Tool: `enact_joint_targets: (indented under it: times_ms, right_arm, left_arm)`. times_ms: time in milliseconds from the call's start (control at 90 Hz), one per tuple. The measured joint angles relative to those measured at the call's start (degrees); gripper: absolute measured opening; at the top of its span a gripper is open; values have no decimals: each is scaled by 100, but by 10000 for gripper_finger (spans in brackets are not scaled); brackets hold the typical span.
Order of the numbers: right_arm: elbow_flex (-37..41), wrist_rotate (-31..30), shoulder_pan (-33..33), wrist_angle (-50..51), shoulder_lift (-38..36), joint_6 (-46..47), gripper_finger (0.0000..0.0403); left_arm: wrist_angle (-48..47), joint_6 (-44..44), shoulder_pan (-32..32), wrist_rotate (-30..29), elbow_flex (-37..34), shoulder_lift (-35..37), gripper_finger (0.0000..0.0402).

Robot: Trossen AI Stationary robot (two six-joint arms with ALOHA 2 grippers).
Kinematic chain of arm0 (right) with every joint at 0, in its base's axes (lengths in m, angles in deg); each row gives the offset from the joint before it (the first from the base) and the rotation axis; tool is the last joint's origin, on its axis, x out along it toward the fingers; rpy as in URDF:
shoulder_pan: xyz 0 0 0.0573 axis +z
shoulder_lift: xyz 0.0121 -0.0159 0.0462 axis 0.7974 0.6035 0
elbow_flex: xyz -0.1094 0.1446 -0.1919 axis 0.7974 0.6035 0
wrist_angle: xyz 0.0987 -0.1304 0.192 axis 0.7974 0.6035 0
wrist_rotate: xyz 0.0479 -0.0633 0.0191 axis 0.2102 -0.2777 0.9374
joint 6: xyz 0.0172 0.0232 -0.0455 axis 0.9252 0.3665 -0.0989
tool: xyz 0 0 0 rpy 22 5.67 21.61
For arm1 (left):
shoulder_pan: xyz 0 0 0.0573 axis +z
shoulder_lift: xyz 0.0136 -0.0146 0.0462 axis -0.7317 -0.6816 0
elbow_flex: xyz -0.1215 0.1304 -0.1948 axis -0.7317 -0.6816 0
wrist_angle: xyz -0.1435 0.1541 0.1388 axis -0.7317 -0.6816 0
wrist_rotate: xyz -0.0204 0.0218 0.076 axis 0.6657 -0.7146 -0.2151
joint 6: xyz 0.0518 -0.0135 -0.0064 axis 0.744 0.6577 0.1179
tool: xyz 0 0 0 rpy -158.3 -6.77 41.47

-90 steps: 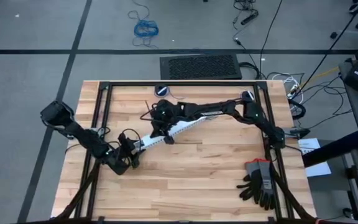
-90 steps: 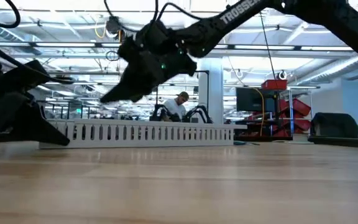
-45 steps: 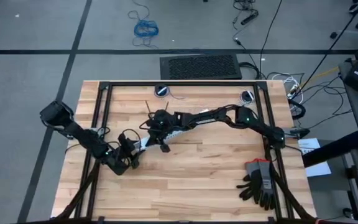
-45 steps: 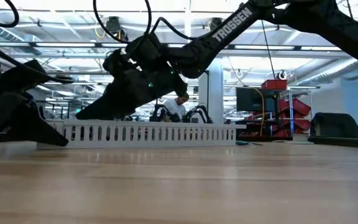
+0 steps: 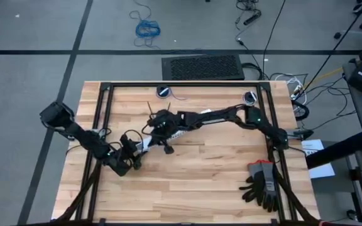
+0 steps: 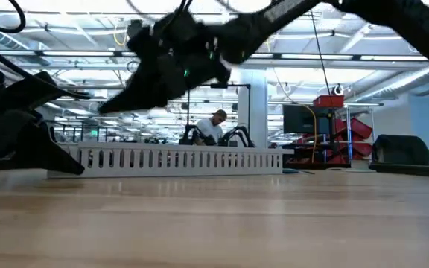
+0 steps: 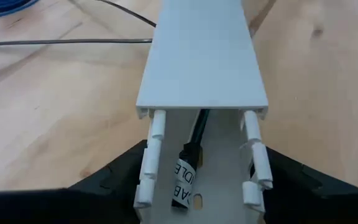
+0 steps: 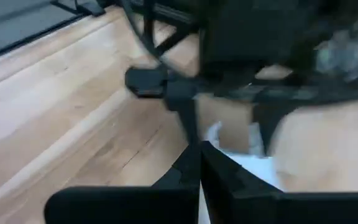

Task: Ziptie cables
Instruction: Close the white cable duct tray the with white cable cover

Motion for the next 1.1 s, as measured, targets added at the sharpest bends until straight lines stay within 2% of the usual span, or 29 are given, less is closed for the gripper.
enact_joint_targets:
  times_ms: [144,244,322,444,589,833,1100]
  right_arm:
    - [22,-120,-244,980,49,-262,0]
    - [-4,-13,-385,1122,158,-298,0]
    - [-17,123,-408,969,300,-293,0]
    - [-20,363,-296,151,615,-111,0]
    - [-26,304,-118,-487,868,148,0]
    - [-20,420,-190,-446,904,324,0]
    - [-22,447,-334,-137,861,310,0]
  left_arm:
    - [1,34,68,84,-2,0,240]
    - [6,46,108,94,-2,0,240]
    - [-12,53,140,92,-2,-1,240]
    - [-20,90,195,114,-4,1,240]
    - [66,256,289,189,-3,4,240]
    - [140,460,350,241,-2,2,240]
    - [30,85,363,364,9,0,240]
